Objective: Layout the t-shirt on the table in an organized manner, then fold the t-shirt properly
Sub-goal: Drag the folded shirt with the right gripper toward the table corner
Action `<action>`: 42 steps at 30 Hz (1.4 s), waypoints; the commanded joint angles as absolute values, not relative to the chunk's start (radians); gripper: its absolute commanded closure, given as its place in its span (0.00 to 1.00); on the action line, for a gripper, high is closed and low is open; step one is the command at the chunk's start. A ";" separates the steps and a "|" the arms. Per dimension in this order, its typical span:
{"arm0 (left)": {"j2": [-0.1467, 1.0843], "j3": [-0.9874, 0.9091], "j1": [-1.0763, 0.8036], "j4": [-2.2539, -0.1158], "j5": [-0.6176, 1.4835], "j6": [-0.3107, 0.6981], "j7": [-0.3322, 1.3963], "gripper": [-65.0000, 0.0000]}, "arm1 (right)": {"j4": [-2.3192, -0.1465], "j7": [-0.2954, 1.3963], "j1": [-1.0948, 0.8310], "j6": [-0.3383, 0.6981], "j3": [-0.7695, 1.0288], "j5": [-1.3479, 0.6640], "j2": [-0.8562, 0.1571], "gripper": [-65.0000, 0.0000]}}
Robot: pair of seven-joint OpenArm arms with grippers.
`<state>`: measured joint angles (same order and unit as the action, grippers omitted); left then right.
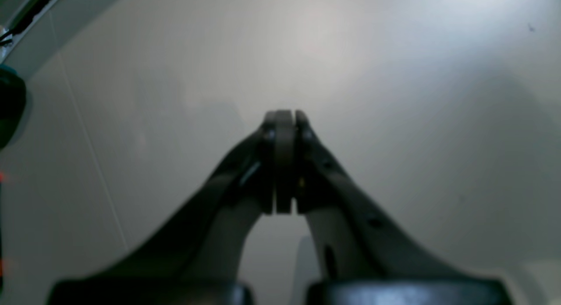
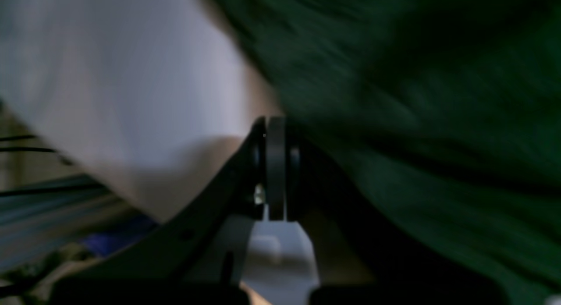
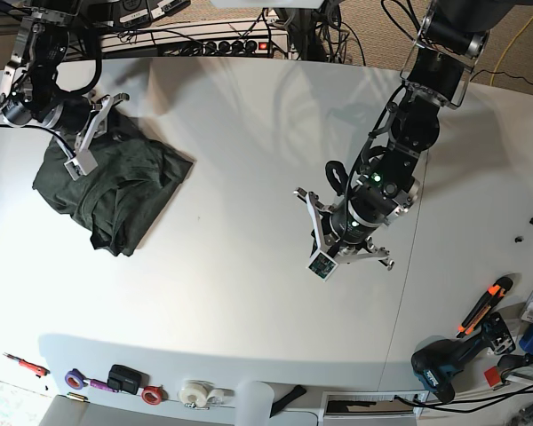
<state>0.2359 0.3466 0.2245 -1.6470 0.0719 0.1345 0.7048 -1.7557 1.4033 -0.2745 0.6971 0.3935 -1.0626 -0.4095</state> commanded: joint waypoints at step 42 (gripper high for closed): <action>0.236 0.342 0.245 -1.663 0.075 0.131 0.688 1.00 | -1.240 0.982 0.047 0.402 0.152 -0.283 -0.430 1.00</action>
